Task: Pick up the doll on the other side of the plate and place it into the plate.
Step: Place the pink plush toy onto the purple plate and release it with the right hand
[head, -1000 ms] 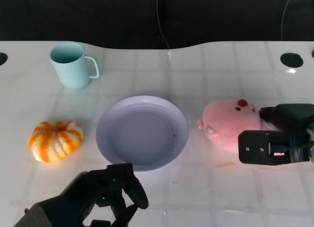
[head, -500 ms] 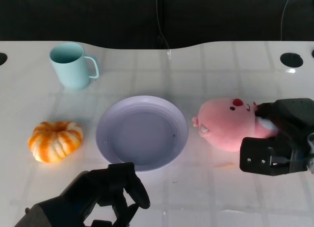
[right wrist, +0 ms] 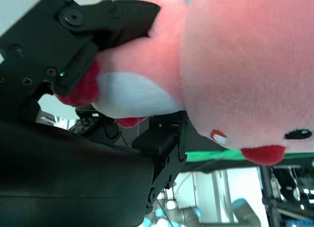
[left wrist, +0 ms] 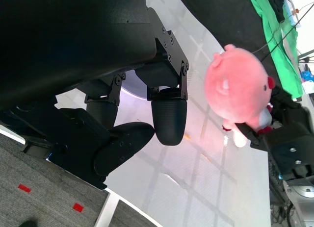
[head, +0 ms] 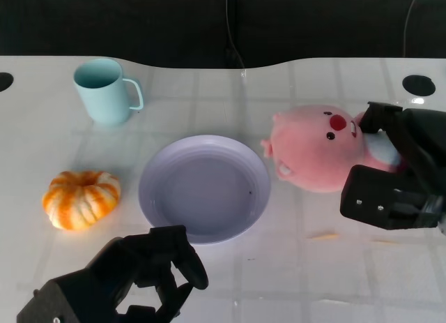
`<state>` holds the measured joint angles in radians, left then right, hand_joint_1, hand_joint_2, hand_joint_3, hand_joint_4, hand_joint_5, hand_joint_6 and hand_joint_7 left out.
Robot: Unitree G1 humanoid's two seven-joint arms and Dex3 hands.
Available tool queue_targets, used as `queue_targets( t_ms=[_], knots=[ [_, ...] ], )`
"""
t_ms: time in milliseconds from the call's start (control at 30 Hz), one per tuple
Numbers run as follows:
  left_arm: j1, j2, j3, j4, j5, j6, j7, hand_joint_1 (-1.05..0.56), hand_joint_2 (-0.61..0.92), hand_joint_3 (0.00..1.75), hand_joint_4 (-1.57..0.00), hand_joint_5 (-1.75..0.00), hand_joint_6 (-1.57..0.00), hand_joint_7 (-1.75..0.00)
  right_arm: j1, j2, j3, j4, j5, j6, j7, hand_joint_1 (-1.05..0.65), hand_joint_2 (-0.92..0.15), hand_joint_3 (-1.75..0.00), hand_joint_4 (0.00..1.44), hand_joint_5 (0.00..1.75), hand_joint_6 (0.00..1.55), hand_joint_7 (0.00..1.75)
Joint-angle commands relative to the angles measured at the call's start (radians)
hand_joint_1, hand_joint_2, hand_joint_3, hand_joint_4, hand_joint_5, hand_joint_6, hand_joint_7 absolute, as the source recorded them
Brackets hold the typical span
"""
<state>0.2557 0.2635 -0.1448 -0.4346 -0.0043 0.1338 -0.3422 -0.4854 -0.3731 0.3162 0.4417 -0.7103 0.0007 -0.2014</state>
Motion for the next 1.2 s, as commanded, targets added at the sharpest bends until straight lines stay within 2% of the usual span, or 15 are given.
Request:
queue_targets(
  t_ms=[33, 100, 300, 467, 700, 967, 1133, 1200],
  knots=[
    [-0.001, 0.016, 0.007, 0.015, 0.003, -0.023, -0.006, -0.18, 0.53, 1.05, -0.62, -1.74, -0.65, -1.41, 0.012, -0.023, -0.049, -0.051, 0.024, 0.007, -0.011, -0.19, -0.32, -1.33, 0.96, 1.75, 0.79, 1.75],
    [0.0, 0.014, 0.007, 0.016, 0.003, -0.024, -0.004, -0.17, 0.53, 1.05, -0.63, -1.75, -0.65, -1.41, 0.014, -0.024, -0.063, -0.078, 0.032, 0.017, 0.008, -0.19, -0.3, -1.38, 0.97, 1.75, 0.79, 1.75],
    [-0.005, 0.013, 0.004, 0.034, 0.003, -0.035, -0.004, -0.15, 0.53, 1.06, -0.62, -1.74, -0.65, -1.41, 0.001, -0.017, -0.073, -0.154, 0.049, 0.015, 0.064, -0.18, -0.27, -1.39, 0.97, 1.75, 0.79, 1.75],
    [-0.015, 0.013, 0.0, 0.048, 0.004, -0.032, -0.006, -0.17, 0.53, 1.06, -0.62, -1.75, -0.65, -1.43, -0.068, 0.019, -0.028, -0.182, 0.033, 0.019, 0.138, -0.19, -0.26, -1.37, 0.98, 1.75, 0.79, 1.75],
    [-0.018, 0.0, -0.01, 0.065, 0.012, -0.048, 0.005, -0.15, 0.52, 1.07, -0.61, -1.75, -0.64, -1.44, -0.182, 0.091, 0.052, -0.095, 0.012, -0.004, 0.192, -0.23, -0.39, -1.22, 0.94, 1.75, 0.75, 1.75],
    [-0.017, -0.006, -0.023, 0.069, 0.027, -0.064, 0.007, -0.16, 0.52, 1.08, -0.62, -1.75, -0.64, -1.45, -0.287, 0.194, 0.119, 0.042, 0.006, -0.019, 0.191, -0.25, -0.43, -1.16, 0.95, 1.75, 0.77, 1.7],
    [-0.016, -0.011, -0.023, 0.066, 0.029, -0.057, 0.008, -0.15, 0.51, 1.1, -0.64, -1.75, -0.64, -1.45, -0.347, 0.266, 0.171, 0.136, -0.014, -0.016, 0.187, -0.25, -0.47, -1.05, 0.89, 1.75, 0.86, 1.38],
    [-0.016, -0.014, -0.022, 0.067, 0.031, -0.057, 0.008, -0.15, 0.51, 1.11, -0.64, -1.75, -0.64, -1.45, -0.358, 0.279, 0.179, 0.162, -0.016, -0.027, 0.179, -0.25, -0.51, -0.99, 0.89, 1.75, 0.83, 1.48]
  ],
)
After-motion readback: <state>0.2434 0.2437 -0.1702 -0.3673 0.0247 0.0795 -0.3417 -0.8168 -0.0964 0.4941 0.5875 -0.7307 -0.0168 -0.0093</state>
